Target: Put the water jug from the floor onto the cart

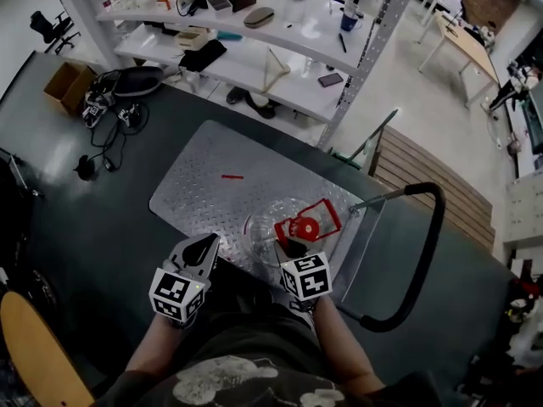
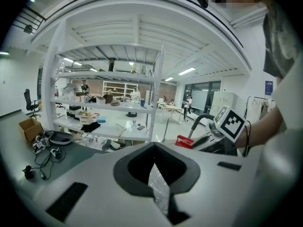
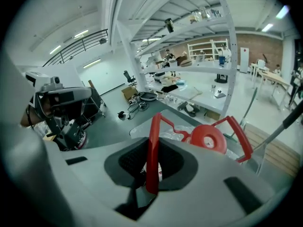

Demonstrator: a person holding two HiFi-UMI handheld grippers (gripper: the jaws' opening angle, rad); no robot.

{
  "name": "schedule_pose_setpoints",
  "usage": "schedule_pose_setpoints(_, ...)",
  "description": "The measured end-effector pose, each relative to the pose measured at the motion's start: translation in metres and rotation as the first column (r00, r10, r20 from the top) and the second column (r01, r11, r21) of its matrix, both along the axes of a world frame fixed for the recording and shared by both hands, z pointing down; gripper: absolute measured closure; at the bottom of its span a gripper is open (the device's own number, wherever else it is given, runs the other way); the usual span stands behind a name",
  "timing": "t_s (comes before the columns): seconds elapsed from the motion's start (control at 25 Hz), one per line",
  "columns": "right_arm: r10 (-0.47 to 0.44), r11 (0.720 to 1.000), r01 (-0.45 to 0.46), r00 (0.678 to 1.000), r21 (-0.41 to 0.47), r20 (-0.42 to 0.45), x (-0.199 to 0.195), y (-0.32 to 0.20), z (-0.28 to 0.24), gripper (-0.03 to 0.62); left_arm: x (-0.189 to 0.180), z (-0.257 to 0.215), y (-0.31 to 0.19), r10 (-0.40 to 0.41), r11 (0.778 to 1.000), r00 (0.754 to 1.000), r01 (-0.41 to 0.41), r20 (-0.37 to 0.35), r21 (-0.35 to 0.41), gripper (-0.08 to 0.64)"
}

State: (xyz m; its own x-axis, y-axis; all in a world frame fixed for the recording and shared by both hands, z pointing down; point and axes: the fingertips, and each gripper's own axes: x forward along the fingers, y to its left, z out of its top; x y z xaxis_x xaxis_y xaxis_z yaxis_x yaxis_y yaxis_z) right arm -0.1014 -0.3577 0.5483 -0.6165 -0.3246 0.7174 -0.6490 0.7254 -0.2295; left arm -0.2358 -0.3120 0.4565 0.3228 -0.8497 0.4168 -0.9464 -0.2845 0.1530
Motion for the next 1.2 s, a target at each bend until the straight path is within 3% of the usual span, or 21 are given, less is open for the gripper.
schedule_pose_setpoints(0.32, 0.171, 0.985, -0.172, 0.983, 0.002, -0.058, -0.017, -0.06, 0.009, 0.554, -0.031, 0.008, -0.075, 0.148, 0.989, 0.989, -0.148, -0.019, 0.0, 0.554)
schedule_pose_setpoints(0.72, 0.292, 0.956, -0.294, 0.947, 0.006, -0.131, -0.058, -0.1, 0.04, 0.551, -0.085, 0.029, -0.119, 0.22, 0.975, 0.973, -0.222, -0.063, -0.025, 0.552)
schedule_pose_setpoints(1.0, 0.314, 0.949, -0.314, 0.939, 0.029, -0.142, -0.106, -0.112, 0.058, 0.551, -0.125, 0.043, -0.125, 0.234, 0.97, 0.97, -0.238, -0.06, -0.055, 0.553)
schedule_pose_setpoints(1.2, 0.235, 0.972, -0.233, 0.958, 0.031, -0.166, -0.149, -0.105, 0.069, 0.551, -0.141, 0.049, -0.121, 0.235, 0.969, 0.97, -0.239, -0.067, -0.062, 0.552)
